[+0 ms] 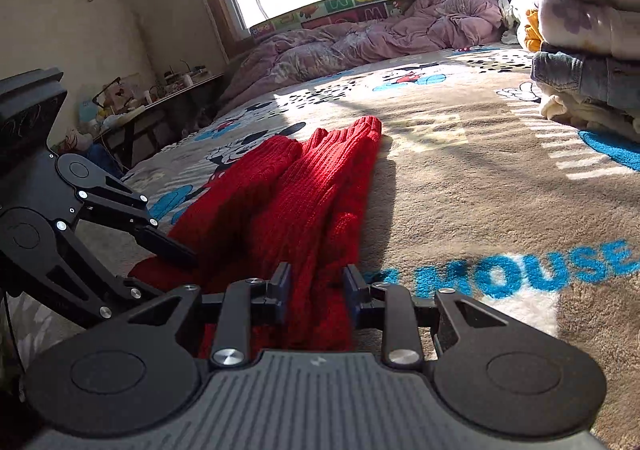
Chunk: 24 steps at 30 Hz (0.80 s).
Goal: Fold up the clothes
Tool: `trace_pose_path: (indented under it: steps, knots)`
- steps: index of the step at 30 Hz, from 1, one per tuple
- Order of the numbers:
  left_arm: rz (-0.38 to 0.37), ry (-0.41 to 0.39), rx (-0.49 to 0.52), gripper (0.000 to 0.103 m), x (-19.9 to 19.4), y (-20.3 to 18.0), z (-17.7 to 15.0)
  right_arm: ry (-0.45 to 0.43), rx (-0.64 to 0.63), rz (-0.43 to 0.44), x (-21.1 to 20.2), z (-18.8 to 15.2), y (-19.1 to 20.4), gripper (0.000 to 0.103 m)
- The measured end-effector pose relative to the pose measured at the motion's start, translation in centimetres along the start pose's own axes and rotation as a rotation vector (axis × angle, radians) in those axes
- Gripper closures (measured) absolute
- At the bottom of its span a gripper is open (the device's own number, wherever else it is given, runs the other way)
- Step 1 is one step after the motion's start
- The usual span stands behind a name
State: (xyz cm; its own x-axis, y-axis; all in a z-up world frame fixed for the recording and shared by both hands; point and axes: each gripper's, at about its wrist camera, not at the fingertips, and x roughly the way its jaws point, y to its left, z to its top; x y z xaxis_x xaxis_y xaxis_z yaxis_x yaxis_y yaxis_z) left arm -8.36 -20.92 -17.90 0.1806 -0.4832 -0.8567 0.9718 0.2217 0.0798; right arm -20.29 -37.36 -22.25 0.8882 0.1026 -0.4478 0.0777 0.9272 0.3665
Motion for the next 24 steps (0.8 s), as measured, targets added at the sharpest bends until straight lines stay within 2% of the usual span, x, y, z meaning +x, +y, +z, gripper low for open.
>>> trace_pose_path:
  steps: [2,4,6,8,11,15,16,17,19,22,23,24]
  knots:
    - [0.018,-0.027,0.023,0.05,-1.4,-0.6,-0.4,-0.045,0.035,0.015,-1.6,0.1,-0.6,0.073]
    - [0.036,-0.038,0.08,0.047,-2.6,-1.5,-1.3,-0.07,-0.023,0.009,-2.9,0.4,-0.5,0.073]
    - [0.095,-0.042,0.202,0.04,-3.2,-3.1,-3.0,-0.083,-0.115,-0.002,-4.1,0.4,0.0,0.072]
    - [0.156,-0.043,0.327,0.037,-3.7,-4.7,-4.7,-0.083,-0.237,-0.028,-4.9,-0.2,0.5,0.072]
    - [0.298,-0.024,0.507,0.037,-2.2,-6.6,-7.7,-0.063,-0.446,-0.069,-5.8,-1.7,1.7,0.063]
    - [0.493,0.006,0.79,0.035,0.8,-8.2,-11.7,0.016,-0.759,-0.13,-6.1,-4.9,3.3,0.056]
    - [0.518,0.001,0.822,0.035,1.1,-8.4,-12.4,0.027,-0.79,-0.134,-5.9,-5.4,3.5,0.056]
    - [0.524,-0.007,0.828,0.035,1.1,-8.3,-12.7,0.038,-0.821,-0.138,-5.8,-5.9,3.8,0.056]
    - [0.487,-0.005,0.791,0.036,0.6,-7.7,-12.3,0.047,-0.857,-0.142,-5.7,-6.6,4.2,0.056]
    - [0.329,0.012,0.488,0.035,-1.5,-4.5,-9.5,0.045,-0.856,-0.138,-5.6,-6.8,4.6,0.056]
    - [0.27,-0.001,0.377,0.035,-2.3,-3.1,-8.6,0.044,-0.846,-0.132,-5.6,-6.6,4.6,0.056]
    - [0.248,-0.03,0.296,0.035,-3.0,-2.0,-7.9,0.043,-0.836,-0.126,-5.6,-6.5,4.6,0.056]
